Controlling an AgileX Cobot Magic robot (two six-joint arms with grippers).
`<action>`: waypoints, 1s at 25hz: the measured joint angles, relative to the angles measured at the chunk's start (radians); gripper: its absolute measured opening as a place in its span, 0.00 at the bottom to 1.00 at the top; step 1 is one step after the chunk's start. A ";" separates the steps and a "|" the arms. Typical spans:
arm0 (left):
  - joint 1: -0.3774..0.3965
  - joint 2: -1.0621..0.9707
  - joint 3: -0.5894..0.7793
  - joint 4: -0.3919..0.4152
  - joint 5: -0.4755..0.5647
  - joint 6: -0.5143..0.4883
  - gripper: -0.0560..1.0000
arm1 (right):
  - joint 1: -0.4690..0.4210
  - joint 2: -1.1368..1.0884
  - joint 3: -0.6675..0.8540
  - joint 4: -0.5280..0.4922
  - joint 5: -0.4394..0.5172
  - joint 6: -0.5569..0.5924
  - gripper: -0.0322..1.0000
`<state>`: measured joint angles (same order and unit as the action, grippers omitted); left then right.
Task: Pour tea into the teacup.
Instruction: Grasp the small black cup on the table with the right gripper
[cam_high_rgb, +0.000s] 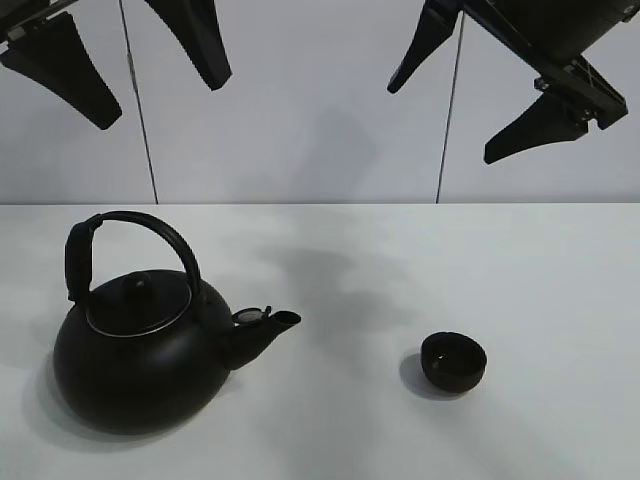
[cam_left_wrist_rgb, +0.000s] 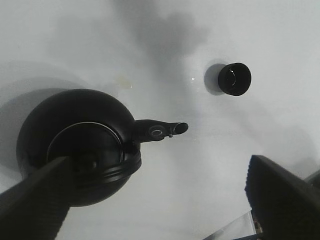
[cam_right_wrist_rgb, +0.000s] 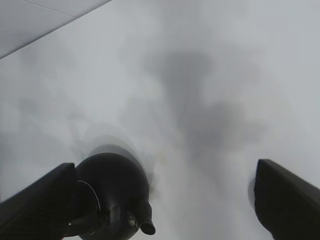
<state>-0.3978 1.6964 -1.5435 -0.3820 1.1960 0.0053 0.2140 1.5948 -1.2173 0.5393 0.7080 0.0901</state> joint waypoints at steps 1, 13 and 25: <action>0.000 0.000 0.000 0.000 0.000 0.000 0.69 | 0.000 0.000 0.000 -0.003 0.000 -0.003 0.67; 0.000 0.000 0.000 0.000 0.000 -0.005 0.69 | 0.015 0.013 0.000 -0.277 0.164 -0.069 0.62; 0.000 0.000 0.000 0.000 -0.015 0.000 0.69 | 0.215 0.194 0.004 -0.590 0.235 -0.005 0.61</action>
<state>-0.3978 1.6964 -1.5435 -0.3820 1.1814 0.0053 0.4294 1.7888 -1.2129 -0.0511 0.9425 0.0847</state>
